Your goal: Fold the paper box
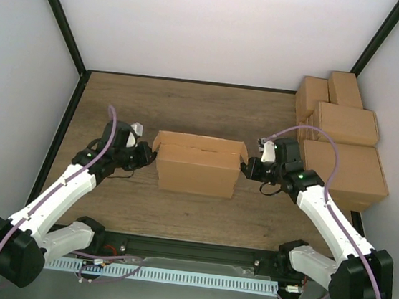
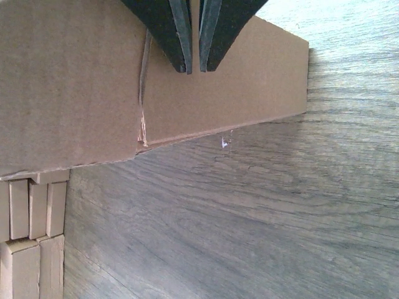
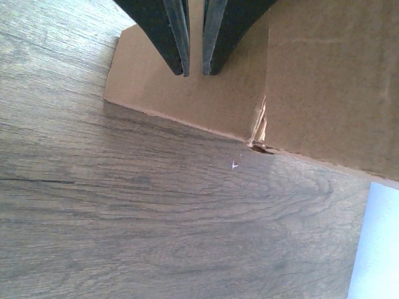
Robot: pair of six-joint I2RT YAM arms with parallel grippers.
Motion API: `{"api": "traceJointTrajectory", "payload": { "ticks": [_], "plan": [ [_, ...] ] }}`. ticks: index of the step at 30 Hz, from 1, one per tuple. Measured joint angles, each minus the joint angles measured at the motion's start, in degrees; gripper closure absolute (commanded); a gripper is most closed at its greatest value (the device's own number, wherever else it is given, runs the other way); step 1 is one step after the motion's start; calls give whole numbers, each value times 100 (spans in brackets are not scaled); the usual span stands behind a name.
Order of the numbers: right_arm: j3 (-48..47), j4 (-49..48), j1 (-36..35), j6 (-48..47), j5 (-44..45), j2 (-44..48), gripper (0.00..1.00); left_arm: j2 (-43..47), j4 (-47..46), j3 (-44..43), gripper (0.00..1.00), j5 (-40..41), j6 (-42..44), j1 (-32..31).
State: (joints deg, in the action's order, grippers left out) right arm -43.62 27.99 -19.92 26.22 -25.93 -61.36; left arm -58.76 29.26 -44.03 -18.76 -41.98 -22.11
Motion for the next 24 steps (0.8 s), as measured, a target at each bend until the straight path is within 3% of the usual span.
{"api": "traceJointTrajectory", "payload": {
  "ticks": [6, 24],
  "plan": [
    [83, 46, 13, -48, 63, 111, 79, 7, 15, 11, 87, 52, 33, 2],
    [341, 284, -55, -83, 153, 916, 69, 352, 485, 109, 81, 155, 216, -50]
  ]
}}
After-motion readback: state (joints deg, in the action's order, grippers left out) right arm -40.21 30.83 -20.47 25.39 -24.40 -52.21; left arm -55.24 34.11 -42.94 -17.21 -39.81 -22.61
